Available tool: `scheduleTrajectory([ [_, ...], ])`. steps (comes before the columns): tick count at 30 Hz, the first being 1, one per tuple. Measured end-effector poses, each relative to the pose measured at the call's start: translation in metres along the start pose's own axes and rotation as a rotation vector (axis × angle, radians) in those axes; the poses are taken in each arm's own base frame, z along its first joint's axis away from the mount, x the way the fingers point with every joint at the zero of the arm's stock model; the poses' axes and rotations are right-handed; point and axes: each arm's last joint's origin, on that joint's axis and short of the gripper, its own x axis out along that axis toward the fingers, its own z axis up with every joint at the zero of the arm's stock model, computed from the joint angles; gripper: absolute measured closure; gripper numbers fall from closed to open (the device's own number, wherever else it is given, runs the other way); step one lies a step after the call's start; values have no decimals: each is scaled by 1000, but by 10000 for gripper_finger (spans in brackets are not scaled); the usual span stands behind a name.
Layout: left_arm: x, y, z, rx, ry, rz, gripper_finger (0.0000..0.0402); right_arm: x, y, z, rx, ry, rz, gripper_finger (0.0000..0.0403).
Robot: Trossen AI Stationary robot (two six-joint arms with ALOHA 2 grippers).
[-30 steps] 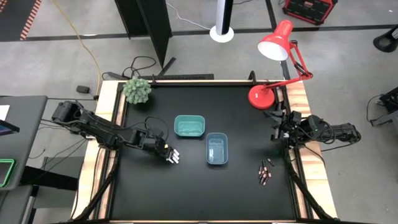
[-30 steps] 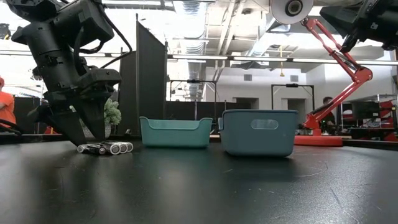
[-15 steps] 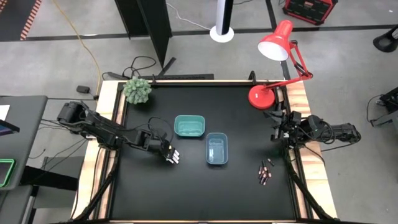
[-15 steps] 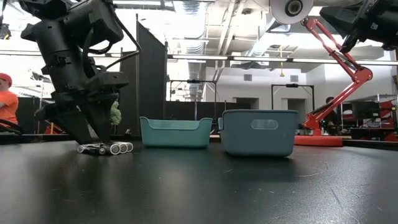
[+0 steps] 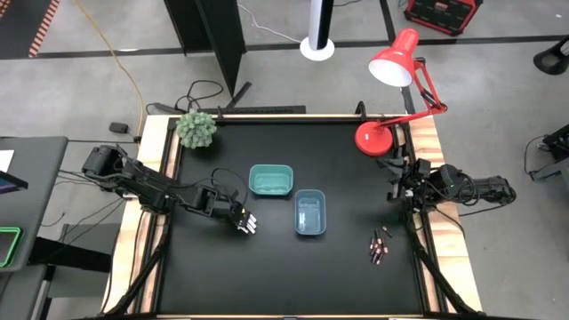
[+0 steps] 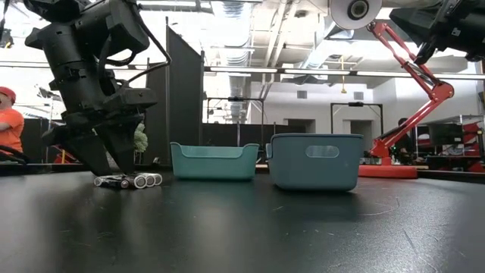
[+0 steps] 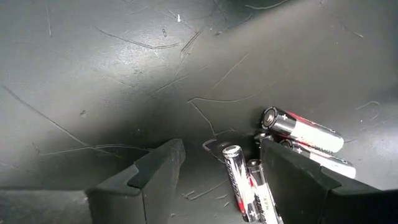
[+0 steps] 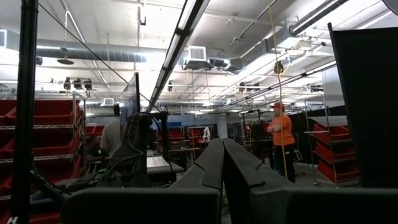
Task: Sort batteries
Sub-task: Put the silver battery into the light blue bin
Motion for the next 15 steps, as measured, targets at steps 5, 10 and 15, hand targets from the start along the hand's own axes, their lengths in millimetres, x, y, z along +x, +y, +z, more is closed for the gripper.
scheduleTrajectory([
  [5, -1, 2, -3, -1, 9, 30, 195, 0, 0, 0, 0, 1, 0, 375],
  [10, -1, 4, -4, 1, 13, 40, 224, 0, 0, 0, 0, 0, 0, 375],
  [15, -1, 4, -4, 5, 16, 47, 238, 0, 0, 0, 0, 0, 0, 375],
])
